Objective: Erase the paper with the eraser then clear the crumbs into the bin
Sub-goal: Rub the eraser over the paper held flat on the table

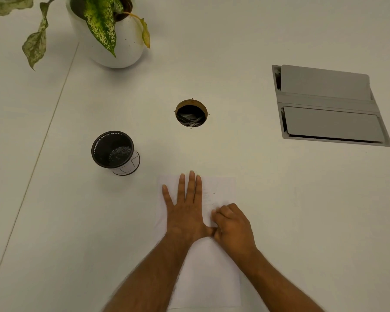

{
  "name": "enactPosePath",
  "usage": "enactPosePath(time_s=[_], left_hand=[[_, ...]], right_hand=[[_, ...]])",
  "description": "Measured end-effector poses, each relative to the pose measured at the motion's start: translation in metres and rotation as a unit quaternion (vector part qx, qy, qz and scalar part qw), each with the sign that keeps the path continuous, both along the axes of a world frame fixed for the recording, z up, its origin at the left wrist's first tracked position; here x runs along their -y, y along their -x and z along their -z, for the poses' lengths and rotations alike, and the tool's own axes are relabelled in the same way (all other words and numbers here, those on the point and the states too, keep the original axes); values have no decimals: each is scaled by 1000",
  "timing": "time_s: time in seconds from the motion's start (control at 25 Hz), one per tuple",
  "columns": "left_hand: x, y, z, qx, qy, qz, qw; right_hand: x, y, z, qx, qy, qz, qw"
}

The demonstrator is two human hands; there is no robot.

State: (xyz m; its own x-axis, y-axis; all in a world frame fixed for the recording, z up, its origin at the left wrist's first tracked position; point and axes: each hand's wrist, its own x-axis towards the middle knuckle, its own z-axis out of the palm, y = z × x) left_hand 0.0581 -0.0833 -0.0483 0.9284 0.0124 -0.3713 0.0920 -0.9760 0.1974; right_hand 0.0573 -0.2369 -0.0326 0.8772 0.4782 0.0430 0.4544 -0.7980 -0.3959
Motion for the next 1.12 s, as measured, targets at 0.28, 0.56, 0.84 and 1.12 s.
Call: enactPosePath(time_s=[0.28, 0.56, 0.84, 1.12], left_hand=[[-1, -1, 0, -18, -22, 13, 1000], [-1, -3, -3, -25, 2, 8, 1000], [-5, -6, -7, -56, 43, 4, 997], [-6, -6, -6, -66, 39, 15, 997]], right_hand=[[-21, -40, 2, 21, 18, -9, 1000], [-32, -68, 0, 8, -39, 11, 999], [7, -53, -7, -66, -221, 131, 964], [19, 9, 3, 5, -62, 40, 997]])
